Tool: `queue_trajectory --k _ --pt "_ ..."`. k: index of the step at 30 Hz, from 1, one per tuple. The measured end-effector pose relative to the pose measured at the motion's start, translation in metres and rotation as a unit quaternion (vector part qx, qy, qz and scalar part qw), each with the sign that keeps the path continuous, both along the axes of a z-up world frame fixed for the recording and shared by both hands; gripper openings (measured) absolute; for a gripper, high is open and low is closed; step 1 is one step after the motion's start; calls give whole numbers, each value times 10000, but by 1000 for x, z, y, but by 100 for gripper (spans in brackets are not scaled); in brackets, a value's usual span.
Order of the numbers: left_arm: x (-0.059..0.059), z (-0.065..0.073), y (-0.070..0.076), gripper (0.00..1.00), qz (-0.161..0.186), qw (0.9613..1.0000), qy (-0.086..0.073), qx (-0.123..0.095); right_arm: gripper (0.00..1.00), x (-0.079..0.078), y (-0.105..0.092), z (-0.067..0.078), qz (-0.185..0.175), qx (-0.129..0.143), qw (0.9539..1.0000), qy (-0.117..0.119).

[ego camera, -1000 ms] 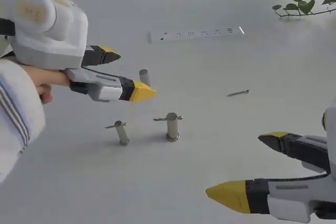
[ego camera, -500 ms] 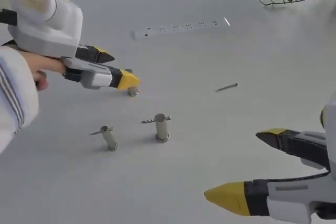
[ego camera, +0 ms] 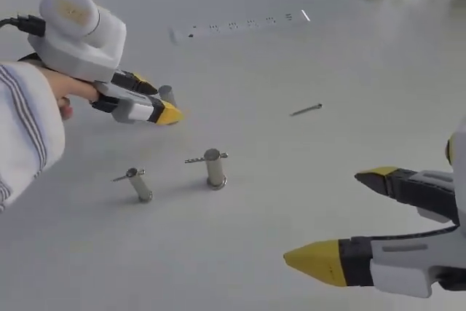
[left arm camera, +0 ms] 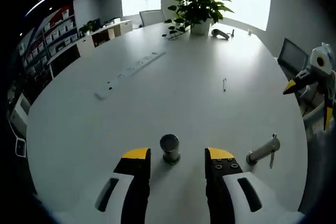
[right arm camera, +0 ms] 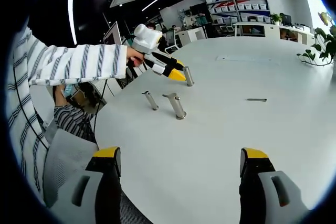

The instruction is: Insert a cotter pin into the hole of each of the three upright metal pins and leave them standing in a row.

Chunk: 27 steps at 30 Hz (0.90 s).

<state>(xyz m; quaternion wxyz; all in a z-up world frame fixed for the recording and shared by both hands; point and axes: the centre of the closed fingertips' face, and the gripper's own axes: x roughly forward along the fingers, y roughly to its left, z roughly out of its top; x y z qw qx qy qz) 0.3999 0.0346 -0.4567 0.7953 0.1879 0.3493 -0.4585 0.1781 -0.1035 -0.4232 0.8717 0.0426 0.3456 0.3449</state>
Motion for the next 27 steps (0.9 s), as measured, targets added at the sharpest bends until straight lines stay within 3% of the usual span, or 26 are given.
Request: queue_trajectory --k 2,12,20,23,27 --pt "1 -5 -2 35 27 10000 62 10 93 0 -1 0 -10 7 10000 -1" --pt "3 -17 -13 24 70 9999 80 19 92 -1 -5 -5 -48 -4 10000 45" --pt "9 -16 -11 11 251 9997 -7 -15 91 -1 -5 -7 -41 14 10000 63" --pt "6 -14 -12 11 181 9998 15 -94 90 -2 -5 -8 -29 8 10000 78" --pt "4 -14 -13 11 156 9997 -72 -149 90 -2 -5 -8 -11 -4 10000 78"
